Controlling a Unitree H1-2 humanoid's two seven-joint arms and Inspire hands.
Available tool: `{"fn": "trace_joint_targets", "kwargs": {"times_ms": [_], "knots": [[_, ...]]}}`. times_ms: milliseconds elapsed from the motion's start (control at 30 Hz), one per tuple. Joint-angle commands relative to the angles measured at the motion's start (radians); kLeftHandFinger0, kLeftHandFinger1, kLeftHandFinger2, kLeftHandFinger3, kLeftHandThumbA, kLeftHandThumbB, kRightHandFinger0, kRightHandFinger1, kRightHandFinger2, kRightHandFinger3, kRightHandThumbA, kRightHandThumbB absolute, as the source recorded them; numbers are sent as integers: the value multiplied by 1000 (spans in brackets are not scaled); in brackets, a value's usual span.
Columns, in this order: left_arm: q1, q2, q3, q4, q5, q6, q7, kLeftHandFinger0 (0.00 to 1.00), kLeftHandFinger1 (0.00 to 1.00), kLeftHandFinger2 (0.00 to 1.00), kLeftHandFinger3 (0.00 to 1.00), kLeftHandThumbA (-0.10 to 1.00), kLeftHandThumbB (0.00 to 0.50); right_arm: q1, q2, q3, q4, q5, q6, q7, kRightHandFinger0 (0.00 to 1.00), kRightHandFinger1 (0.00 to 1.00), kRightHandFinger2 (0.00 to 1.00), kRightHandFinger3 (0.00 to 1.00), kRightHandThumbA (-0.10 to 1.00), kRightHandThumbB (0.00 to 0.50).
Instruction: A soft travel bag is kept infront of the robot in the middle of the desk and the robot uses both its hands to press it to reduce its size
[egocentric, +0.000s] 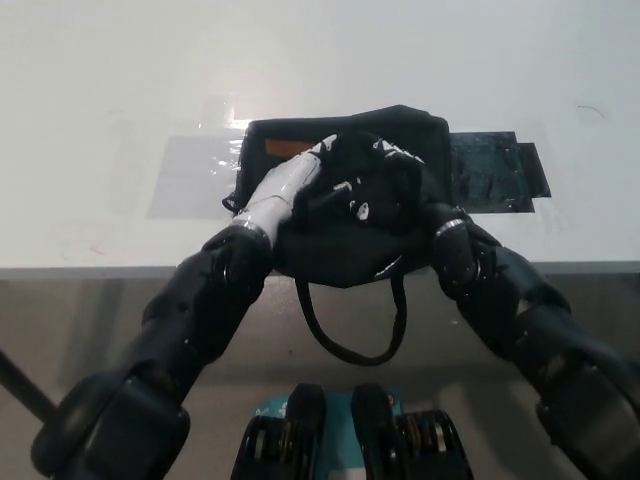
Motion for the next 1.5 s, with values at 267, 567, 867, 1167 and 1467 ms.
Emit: {"fn": "trace_joint_targets", "kwargs": {"times_ms": [267, 567, 867, 1167, 1467], "knots": [[-162, 107, 35, -177, 19, 94, -109, 1000, 1000, 1000, 1000, 1000, 210, -81, -85, -199, -164, 7, 0, -124, 1000, 1000, 1000, 1000, 1000, 109], [-215, 164, 111, -341, 1, 154, -142, 1000, 1000, 1000, 1000, 1000, 235, -79, -161, -356, -598, -27, 123, -61, 1000, 1000, 1000, 1000, 1000, 196], [-135, 191, 156, -566, 1, 232, -207, 1000, 1000, 1000, 1000, 1000, 212, -2, -167, -406, -823, -22, 221, 25, 1000, 1000, 1000, 1000, 1000, 162], [-32, 206, 234, -770, -98, 333, -311, 1000, 1000, 1000, 1000, 1000, 186, 117, -151, -474, -1025, 54, 264, 93, 1000, 1000, 1000, 1000, 1000, 184], [287, 202, 360, -1584, -218, 439, -351, 1000, 1000, 1000, 1000, 1000, 249, 335, -132, -563, -1672, 279, 290, 151, 1000, 1000, 1000, 1000, 1000, 258]]}}
